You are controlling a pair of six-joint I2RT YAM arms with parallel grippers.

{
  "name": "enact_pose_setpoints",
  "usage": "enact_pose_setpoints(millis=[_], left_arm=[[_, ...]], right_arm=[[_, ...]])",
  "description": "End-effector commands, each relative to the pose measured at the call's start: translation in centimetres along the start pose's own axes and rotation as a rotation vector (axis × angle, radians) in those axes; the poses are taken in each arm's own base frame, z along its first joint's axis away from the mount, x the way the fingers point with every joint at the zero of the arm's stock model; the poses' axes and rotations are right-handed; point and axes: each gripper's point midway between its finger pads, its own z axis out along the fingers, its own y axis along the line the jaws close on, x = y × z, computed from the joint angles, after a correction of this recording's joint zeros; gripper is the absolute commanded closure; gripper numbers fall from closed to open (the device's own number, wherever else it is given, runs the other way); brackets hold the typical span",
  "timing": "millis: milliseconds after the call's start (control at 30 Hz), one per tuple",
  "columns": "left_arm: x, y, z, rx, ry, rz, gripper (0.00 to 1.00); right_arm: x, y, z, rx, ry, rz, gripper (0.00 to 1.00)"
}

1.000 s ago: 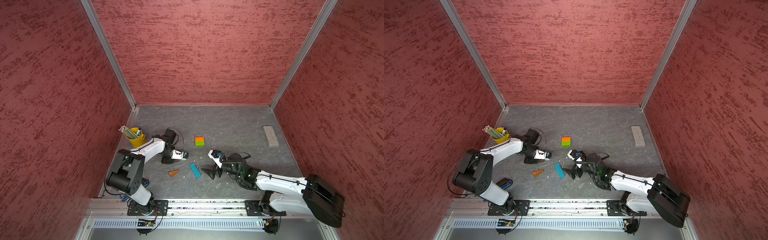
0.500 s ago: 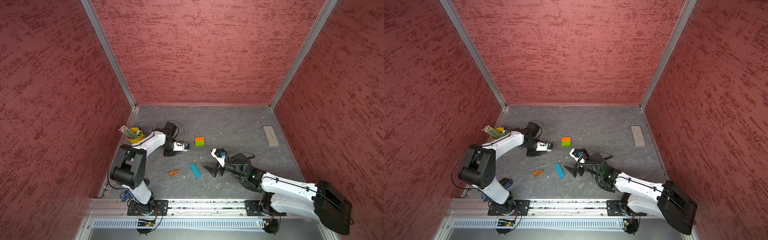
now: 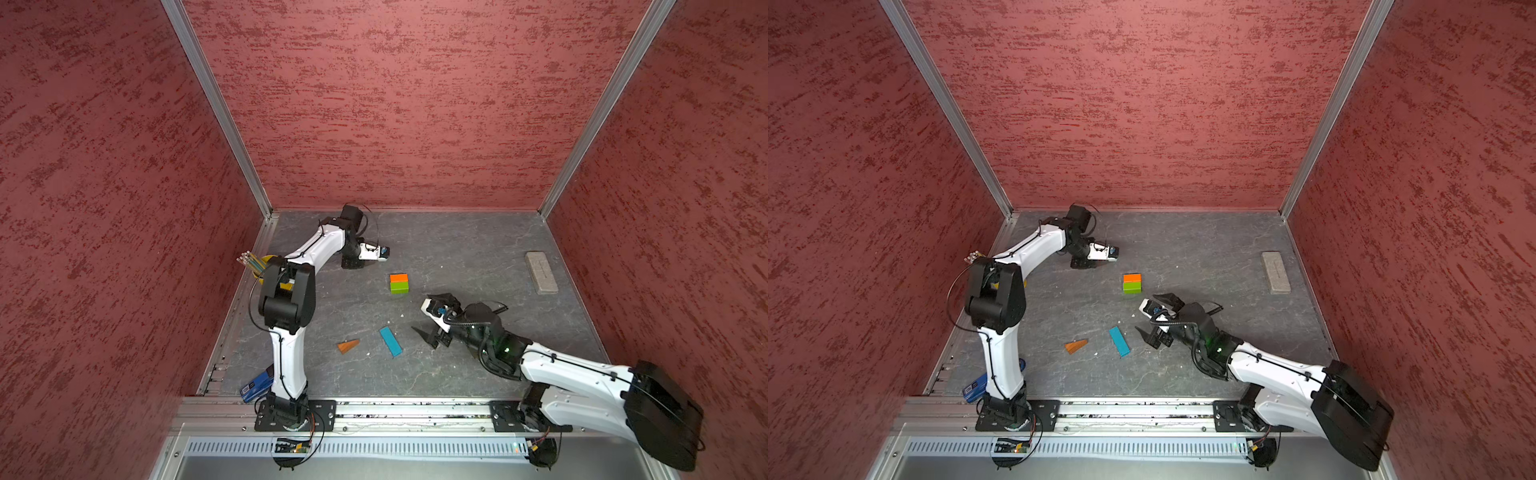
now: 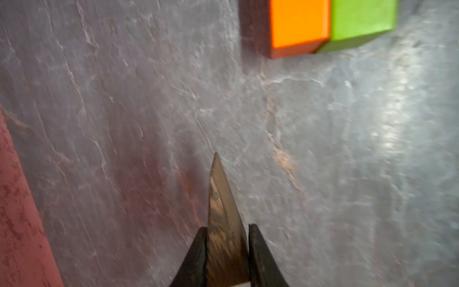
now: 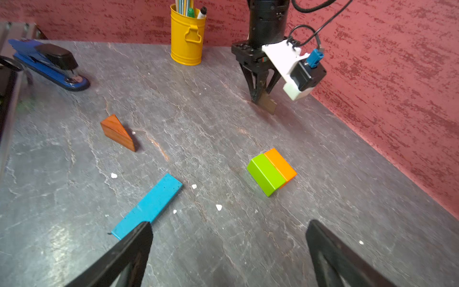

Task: Assemble a small pinwheel with building blocks
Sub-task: Assemble the building block at the center of the board.

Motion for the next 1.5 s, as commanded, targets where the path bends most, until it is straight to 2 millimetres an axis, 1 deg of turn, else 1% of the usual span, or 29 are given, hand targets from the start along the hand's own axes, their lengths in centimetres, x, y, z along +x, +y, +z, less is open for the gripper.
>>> enact_pose_setpoints(millis=[0, 100, 133, 333, 467, 567, 667, 767, 1000, 1233, 1467], left_arm=[[-1.0, -0.3, 1.7, 0.067, -0.009, 0.091, 0.78], [-1.9, 0.6, 2.6, 0.077, -0.012, 0.129, 0.78], [-2.2, 0.7, 2.9, 0.083, -0.013, 0.143, 0.77], [-3.8, 1.0, 3.7, 0.109, -0.032, 0.217, 0.77], [-4.2, 0.5, 3.8, 0.14, -0.032, 0.234, 0.77], [-4.4, 0.0, 3.8, 0.156, -0.035, 0.237, 0.77], [-4.1, -0.5, 3.9, 0.175, -0.022, 0.236, 0.76], [-3.9, -0.6, 4.0, 0.173, -0.014, 0.245, 0.76], [-4.2, -0.9, 4.3, 0.185, -0.014, 0.26, 0.75], [-4.5, -1.5, 4.6, 0.202, -0.01, 0.283, 0.74], [-4.6, -1.7, 5.0, 0.209, -0.004, 0.294, 0.73]], right_arm=[[-1.3, -2.0, -0.2, 0.056, -0.036, 0.022, 0.01], [-1.5, -3.8, -0.5, 0.087, -0.043, 0.131, 0.01], [-1.4, -4.1, -0.5, 0.078, -0.033, 0.155, 0.01], [-0.7, -4.0, -0.1, -0.003, 0.0, 0.204, 0.01], [-0.7, -3.9, -0.2, -0.022, -0.008, 0.205, 0.01], [-0.6, -4.0, -0.2, -0.019, -0.008, 0.203, 0.01], [-0.5, -3.8, -0.2, -0.026, -0.006, 0.205, 0.01], [-0.6, -3.7, -0.2, -0.034, -0.013, 0.208, 0.01], [-0.9, -3.7, -0.5, -0.034, -0.02, 0.208, 0.01], [-0.9, -3.7, -0.6, -0.033, -0.019, 0.209, 0.01], [-0.9, -3.7, -0.8, -0.031, -0.022, 0.208, 0.01]])
